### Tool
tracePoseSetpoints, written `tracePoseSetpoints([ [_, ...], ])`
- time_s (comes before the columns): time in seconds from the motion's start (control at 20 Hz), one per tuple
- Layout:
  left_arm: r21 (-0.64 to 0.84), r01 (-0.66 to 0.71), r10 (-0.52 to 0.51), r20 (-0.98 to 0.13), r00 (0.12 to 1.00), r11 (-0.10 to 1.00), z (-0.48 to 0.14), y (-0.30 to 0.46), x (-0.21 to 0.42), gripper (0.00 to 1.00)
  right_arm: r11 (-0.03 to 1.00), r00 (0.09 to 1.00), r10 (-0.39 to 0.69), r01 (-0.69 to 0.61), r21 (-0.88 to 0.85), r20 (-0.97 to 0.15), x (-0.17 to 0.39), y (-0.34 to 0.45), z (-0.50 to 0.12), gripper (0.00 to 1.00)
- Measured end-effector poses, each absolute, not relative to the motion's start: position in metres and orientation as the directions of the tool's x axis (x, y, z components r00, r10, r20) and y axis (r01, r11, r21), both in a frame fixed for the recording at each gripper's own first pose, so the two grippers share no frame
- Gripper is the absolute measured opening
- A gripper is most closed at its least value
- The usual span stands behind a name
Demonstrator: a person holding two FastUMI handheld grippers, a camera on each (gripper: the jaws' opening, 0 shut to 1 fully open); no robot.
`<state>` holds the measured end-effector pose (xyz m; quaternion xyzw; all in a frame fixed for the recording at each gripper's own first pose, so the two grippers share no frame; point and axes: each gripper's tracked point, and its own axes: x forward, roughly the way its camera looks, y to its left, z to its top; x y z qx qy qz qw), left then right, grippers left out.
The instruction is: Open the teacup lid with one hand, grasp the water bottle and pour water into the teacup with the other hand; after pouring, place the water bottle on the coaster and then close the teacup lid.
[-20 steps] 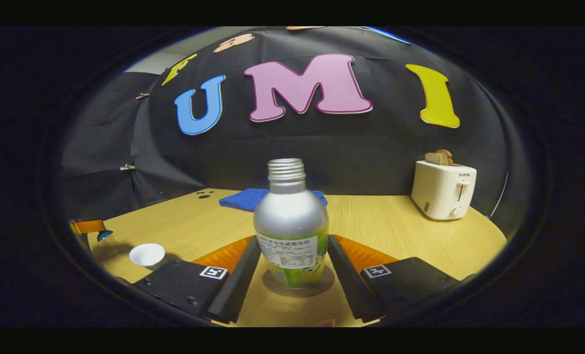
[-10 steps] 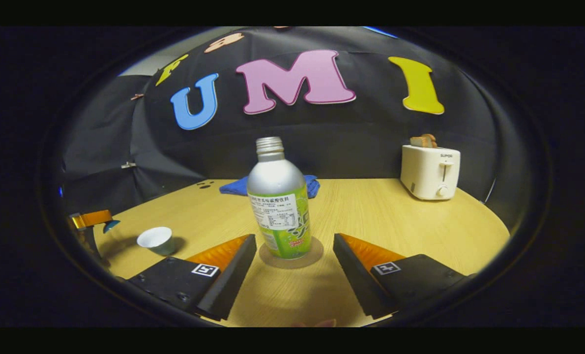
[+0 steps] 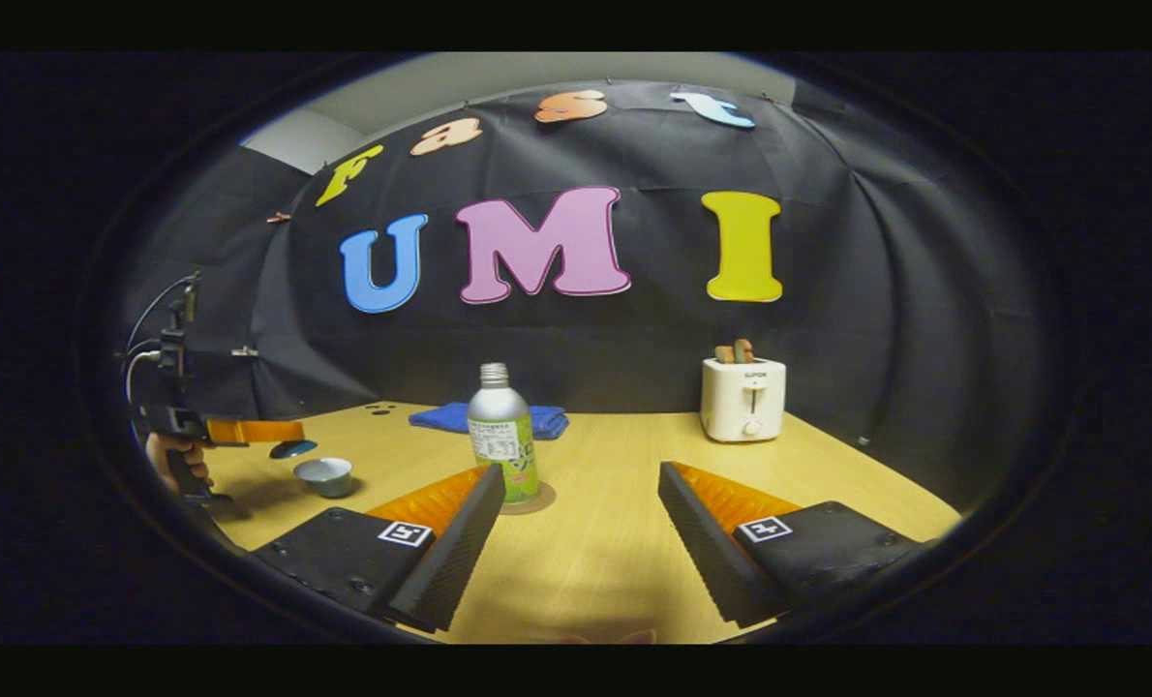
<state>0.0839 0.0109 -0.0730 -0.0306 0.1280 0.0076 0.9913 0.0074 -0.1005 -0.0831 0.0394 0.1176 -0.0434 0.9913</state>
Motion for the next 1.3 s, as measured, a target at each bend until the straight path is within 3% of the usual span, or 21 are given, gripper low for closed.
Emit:
tracePoseSetpoints([
  [0.15,-0.061,-0.043,0.024,-0.274,0.961,0.997,-0.083,0.01,0.094,0.3,0.993,0.972,-0.076,0.093,0.066,-0.223,0.001,-0.11,-0.075,0.99],
  [0.35,-0.038,-0.081,0.066,-0.298,0.952,0.996,-0.101,0.014,0.095,0.3,0.98,0.982,-0.047,0.082,0.184,-0.185,-0.002,-0.109,-0.062,0.98],
  [0.9,0.047,-0.069,0.08,-0.313,0.946,0.996,-0.112,0.001,0.098,0.31,0.976,0.984,-0.054,0.087,0.197,-0.168,-0.002,-0.107,-0.061,0.98],
  [0.95,0.059,-0.067,0.082,-0.311,0.947,0.996,-0.111,-0.001,0.098,0.43,0.977,0.984,-0.05,0.084,0.197,-0.171,-0.002,-0.108,-0.062,1.0],
  [1.05,0.078,-0.064,0.085,-0.308,0.948,0.995,-0.109,-0.004,0.095,0.57,0.977,0.985,-0.044,0.078,0.199,-0.169,-0.002,-0.105,-0.061,0.98],
  [1.1,0.081,-0.061,0.083,-0.298,0.951,0.995,-0.106,-0.007,0.092,0.6,0.977,0.985,-0.039,0.073,0.2,-0.166,-0.002,-0.103,-0.059,0.98],
  [1.25,0.079,-0.068,0.085,-0.239,0.967,0.995,-0.088,-0.008,0.076,0.82,0.98,0.988,-0.028,0.056,0.192,-0.15,-0.002,-0.092,-0.052,0.98],
  [1.3,0.078,-0.072,0.088,-0.215,0.973,0.994,-0.08,-0.008,0.07,0.84,0.981,0.989,-0.024,0.051,0.187,-0.144,-0.003,-0.088,-0.049,0.98],
])
